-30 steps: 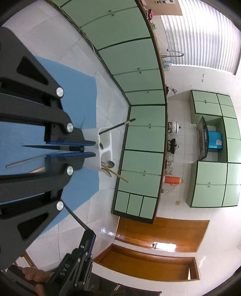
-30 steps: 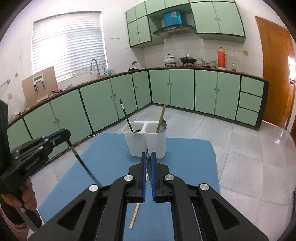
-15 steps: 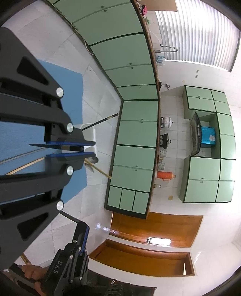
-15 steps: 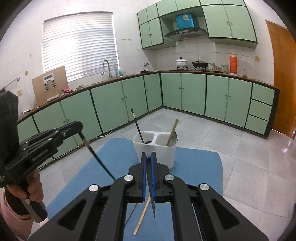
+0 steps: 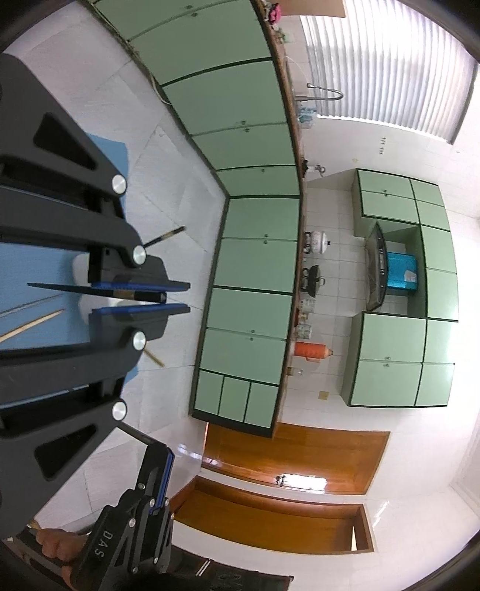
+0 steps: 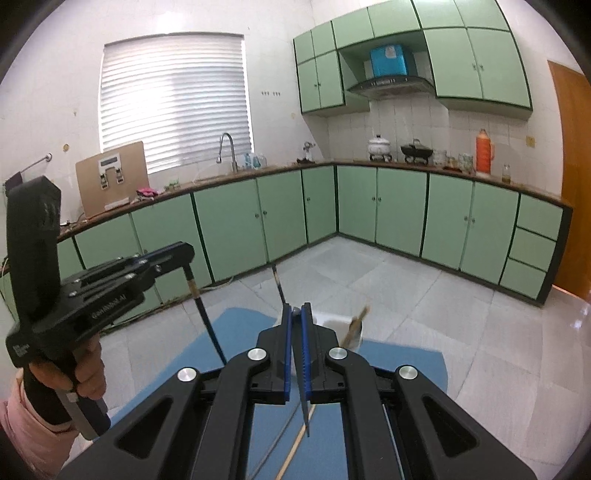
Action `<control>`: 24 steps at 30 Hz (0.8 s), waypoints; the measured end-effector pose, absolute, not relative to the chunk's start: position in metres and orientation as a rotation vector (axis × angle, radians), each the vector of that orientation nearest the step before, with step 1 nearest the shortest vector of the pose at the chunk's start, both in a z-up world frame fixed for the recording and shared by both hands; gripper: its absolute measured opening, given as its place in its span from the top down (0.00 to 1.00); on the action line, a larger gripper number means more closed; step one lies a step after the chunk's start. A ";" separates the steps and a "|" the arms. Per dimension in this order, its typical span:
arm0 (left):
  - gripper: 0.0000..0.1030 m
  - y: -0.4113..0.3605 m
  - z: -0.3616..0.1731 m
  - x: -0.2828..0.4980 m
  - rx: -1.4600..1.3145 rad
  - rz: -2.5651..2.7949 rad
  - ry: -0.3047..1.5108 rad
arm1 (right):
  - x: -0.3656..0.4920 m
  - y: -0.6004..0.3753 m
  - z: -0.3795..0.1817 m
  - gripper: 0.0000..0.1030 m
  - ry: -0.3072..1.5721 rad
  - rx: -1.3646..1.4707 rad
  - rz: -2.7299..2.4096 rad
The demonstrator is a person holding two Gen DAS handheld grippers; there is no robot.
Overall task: Organize utensils
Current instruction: 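Lift both chopsticks and carry them over the white caddy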
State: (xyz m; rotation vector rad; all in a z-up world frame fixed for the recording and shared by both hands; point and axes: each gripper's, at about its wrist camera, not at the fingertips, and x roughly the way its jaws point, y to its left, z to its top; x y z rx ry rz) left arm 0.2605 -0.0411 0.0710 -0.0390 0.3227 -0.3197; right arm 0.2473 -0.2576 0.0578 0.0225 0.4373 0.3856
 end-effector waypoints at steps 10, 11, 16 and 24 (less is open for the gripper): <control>0.95 -0.059 0.112 0.315 -0.031 -0.334 0.259 | 0.303 -0.254 0.107 0.95 0.369 0.051 0.399; 0.95 -0.061 0.115 0.322 -0.030 -0.334 0.254 | 0.311 -0.254 0.110 0.95 0.365 0.056 0.402; 0.95 -0.064 0.124 0.356 -0.049 -0.323 0.235 | 0.344 -0.252 0.118 0.95 0.350 0.064 0.385; 0.95 -0.069 0.100 0.406 -0.045 -0.268 0.242 | 0.396 -0.256 0.085 0.95 0.384 0.080 0.318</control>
